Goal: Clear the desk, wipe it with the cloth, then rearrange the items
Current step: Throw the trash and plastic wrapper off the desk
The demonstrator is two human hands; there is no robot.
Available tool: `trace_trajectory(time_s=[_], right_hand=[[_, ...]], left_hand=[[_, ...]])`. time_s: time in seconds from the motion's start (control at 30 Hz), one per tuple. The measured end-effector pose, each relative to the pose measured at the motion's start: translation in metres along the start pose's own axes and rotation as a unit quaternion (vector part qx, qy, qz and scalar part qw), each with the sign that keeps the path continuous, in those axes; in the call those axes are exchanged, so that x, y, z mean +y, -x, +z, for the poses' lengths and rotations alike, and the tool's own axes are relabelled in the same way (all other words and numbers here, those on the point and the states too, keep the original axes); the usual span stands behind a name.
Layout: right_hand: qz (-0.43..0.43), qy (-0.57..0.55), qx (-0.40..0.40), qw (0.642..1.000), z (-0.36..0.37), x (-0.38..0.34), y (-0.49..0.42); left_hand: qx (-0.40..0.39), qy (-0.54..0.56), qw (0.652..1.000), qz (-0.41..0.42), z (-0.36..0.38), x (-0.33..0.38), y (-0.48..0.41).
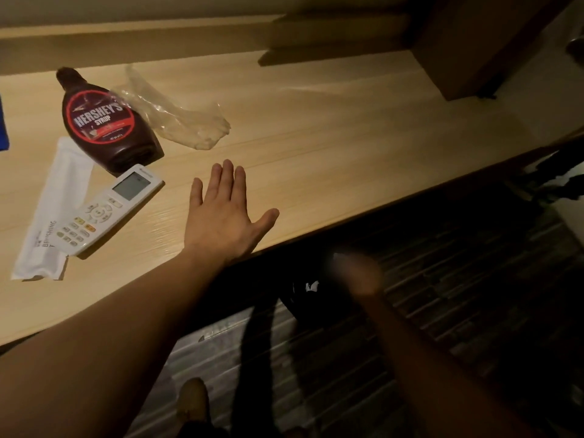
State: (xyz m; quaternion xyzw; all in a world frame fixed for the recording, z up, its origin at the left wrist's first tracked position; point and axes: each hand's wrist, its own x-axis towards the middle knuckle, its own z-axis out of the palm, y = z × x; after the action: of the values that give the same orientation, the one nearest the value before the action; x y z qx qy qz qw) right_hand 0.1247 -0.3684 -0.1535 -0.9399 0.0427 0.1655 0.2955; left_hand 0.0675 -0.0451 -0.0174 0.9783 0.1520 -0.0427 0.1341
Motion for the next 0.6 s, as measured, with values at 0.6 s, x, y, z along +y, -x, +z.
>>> trace_trajectory(time_s=[0.6], right_hand=[[-0.157, -0.197, 0.024, 0.967, -0.100, -0.150, 0.057]], left_hand=[[-0.014, 0.001, 1.000, -0.007, 0.005, 0.008, 0.005]])
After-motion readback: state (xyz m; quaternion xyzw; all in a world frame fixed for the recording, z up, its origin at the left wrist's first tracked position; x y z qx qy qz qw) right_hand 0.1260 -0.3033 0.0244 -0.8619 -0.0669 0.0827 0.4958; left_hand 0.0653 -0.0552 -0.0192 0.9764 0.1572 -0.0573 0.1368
